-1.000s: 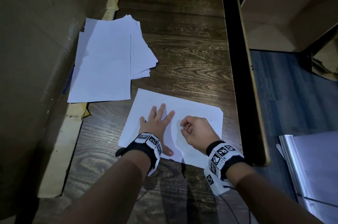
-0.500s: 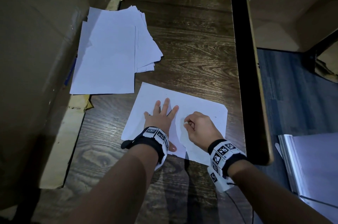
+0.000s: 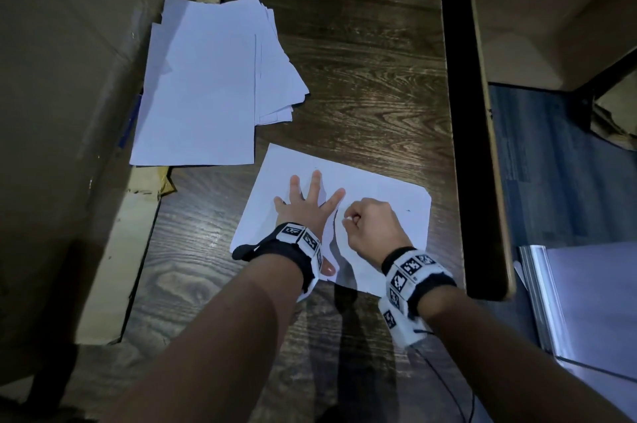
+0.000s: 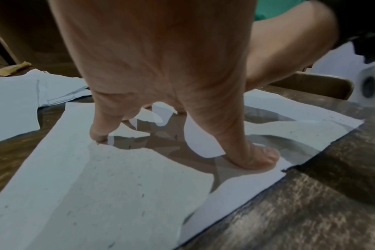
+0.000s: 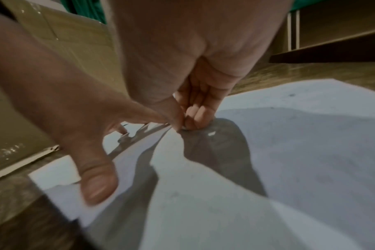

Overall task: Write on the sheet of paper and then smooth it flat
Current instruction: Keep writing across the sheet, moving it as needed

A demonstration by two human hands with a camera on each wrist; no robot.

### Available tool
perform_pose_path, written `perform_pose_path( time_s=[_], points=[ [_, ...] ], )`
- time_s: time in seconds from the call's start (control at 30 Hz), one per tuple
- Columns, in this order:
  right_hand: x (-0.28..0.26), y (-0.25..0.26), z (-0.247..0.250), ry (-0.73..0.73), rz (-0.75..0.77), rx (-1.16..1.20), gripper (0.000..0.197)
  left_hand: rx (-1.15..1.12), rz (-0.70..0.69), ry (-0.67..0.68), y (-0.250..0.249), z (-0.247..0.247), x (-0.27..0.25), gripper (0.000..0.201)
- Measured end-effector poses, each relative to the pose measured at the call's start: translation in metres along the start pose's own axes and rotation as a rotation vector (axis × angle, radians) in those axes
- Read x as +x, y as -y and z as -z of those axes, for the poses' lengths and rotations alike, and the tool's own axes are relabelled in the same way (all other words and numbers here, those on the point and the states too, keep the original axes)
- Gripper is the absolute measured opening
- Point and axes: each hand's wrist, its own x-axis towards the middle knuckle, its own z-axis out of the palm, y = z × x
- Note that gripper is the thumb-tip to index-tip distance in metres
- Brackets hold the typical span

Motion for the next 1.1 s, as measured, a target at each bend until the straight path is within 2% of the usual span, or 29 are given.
perform_pose_path(
  time_s=[0.1, 0.17, 0.27, 0.37, 0.5, 0.63, 0.7, 0.77, 0.83, 0.87, 1.0, 1.1],
  points=[
    [-0.023, 0.002, -0.003, 0.068, 0.038, -0.022, 0.012, -0.009, -0.004, 0.006, 0.001, 0.002, 0.000, 0.151],
    [-0.018, 0.002, 0.003, 0.100, 0.050, -0.047, 0.013, -0.018, -0.008, 0.012, 0.000, 0.003, 0.000, 0.151],
    [0.002, 0.003, 0.007, 0.036, -0.012, -0.021, 0.011, -0.013, -0.014, 0.026, 0.000, 0.003, -0.002, 0.149],
    [-0.005, 0.004, -0.003, -0.044, -0.052, 0.016, 0.012, -0.026, -0.017, 0.022, -0.001, 0.004, -0.002, 0.147],
    [-0.030, 0.007, -0.008, 0.070, 0.005, -0.023, 0.014, -0.007, -0.010, 0.001, 0.000, 0.000, 0.000, 0.146],
    [0.007, 0.007, 0.008, -0.035, -0.051, 0.001, 0.014, 0.008, 0.003, 0.003, -0.002, 0.001, -0.001, 0.146],
    [0.007, 0.009, 0.007, -0.094, -0.083, 0.047, 0.013, 0.018, -0.001, -0.009, -0.001, 0.005, 0.000, 0.147],
    [-0.012, 0.011, -0.004, -0.031, -0.072, 0.032, 0.015, 0.002, -0.004, 0.014, -0.002, 0.004, -0.001, 0.145],
    [-0.033, 0.013, -0.013, 0.121, 0.009, -0.051, 0.016, -0.009, -0.005, 0.035, -0.003, -0.001, -0.003, 0.143],
    [-0.031, 0.013, -0.009, 0.145, 0.029, -0.070, 0.016, -0.005, -0.005, 0.026, -0.003, 0.000, -0.001, 0.144],
    [0.014, 0.010, 0.012, -0.038, -0.029, -0.049, 0.013, 0.011, 0.004, 0.017, 0.002, 0.004, 0.001, 0.148],
    [0.003, 0.011, 0.000, -0.064, -0.074, -0.020, 0.016, 0.008, -0.009, 0.014, 0.003, 0.002, -0.001, 0.149]
  ],
)
